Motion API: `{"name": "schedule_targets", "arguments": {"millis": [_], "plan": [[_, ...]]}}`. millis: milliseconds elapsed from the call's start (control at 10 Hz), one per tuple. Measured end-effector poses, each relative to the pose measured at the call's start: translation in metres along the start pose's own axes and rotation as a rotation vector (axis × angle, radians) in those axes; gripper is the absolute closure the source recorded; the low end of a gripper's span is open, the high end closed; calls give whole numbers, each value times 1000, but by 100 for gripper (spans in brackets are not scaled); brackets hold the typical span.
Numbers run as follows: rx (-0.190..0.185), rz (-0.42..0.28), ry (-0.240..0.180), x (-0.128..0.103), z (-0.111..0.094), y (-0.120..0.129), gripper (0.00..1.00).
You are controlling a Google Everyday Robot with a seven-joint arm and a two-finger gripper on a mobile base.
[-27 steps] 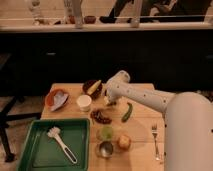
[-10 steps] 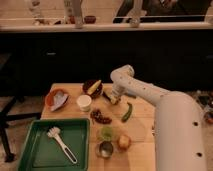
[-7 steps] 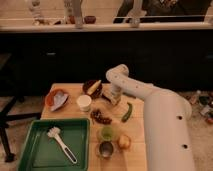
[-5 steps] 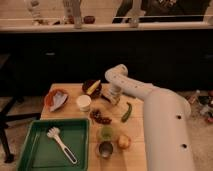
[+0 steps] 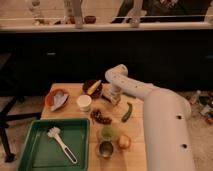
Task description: Wipe table surface with eraser
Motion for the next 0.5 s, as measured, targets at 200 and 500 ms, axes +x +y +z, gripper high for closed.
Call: {"name": "schedule_targets", "arguments": {"millis": [200,500], "plan": [[0,1,0,1,0,0,100],[13,-31,-1,8,-6,3,100]]}}
